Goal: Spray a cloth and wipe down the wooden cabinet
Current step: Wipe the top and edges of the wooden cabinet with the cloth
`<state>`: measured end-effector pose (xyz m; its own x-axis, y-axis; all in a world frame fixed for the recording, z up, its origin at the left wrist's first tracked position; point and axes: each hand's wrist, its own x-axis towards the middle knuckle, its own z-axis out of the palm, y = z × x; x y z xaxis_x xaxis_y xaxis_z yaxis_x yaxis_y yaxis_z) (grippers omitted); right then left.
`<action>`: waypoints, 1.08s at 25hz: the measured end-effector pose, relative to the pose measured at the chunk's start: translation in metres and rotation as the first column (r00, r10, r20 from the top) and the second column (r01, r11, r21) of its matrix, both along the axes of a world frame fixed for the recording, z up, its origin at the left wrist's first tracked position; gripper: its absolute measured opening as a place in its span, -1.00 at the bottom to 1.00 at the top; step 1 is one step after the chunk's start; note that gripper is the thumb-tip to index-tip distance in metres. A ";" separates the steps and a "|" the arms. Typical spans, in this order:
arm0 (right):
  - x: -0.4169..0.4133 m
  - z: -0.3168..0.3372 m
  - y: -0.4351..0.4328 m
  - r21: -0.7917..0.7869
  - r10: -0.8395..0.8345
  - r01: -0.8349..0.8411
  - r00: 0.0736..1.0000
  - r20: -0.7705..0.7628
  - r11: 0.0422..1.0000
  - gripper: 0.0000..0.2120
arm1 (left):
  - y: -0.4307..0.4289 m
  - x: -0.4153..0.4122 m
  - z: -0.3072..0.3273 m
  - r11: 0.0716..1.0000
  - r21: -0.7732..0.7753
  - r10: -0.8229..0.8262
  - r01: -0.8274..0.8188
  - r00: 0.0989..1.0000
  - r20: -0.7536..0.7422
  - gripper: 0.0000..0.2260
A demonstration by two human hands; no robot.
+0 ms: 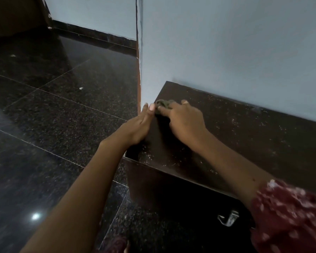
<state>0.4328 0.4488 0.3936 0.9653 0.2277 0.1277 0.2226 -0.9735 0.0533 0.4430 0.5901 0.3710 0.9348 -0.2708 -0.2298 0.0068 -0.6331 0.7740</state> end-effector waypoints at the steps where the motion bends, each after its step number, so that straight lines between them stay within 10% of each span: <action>1: -0.016 0.001 0.005 0.008 0.030 -0.030 1.000 -0.004 1.000 -0.56 | 0.000 0.000 0.000 1.000 -0.019 0.011 -0.011 1.000 -0.016 -0.36; 12: -0.111 -0.016 0.001 -0.099 0.318 -0.307 0.940 0.122 0.947 -0.63 | -0.012 -0.003 -0.003 0.984 -0.158 -0.069 0.079 0.995 0.069 -0.02; 19: -0.081 -0.011 -0.032 -0.125 0.207 -0.188 0.964 0.166 0.974 -0.61 | -0.026 -0.009 -0.009 0.994 -0.101 -0.013 0.032 0.983 0.186 -0.40; 27: 0.038 0.001 -0.051 -0.004 -0.074 0.074 0.997 -0.037 0.997 -0.54 | -0.035 -0.005 -0.016 0.939 0.335 -0.165 0.077 0.956 0.242 -0.48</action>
<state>0.4707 0.3978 0.3946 0.9836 0.1556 0.0909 0.1516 -0.9872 0.0494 0.4380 0.5550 0.3547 0.9379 -0.3389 -0.0736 -0.2610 -0.8294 0.4940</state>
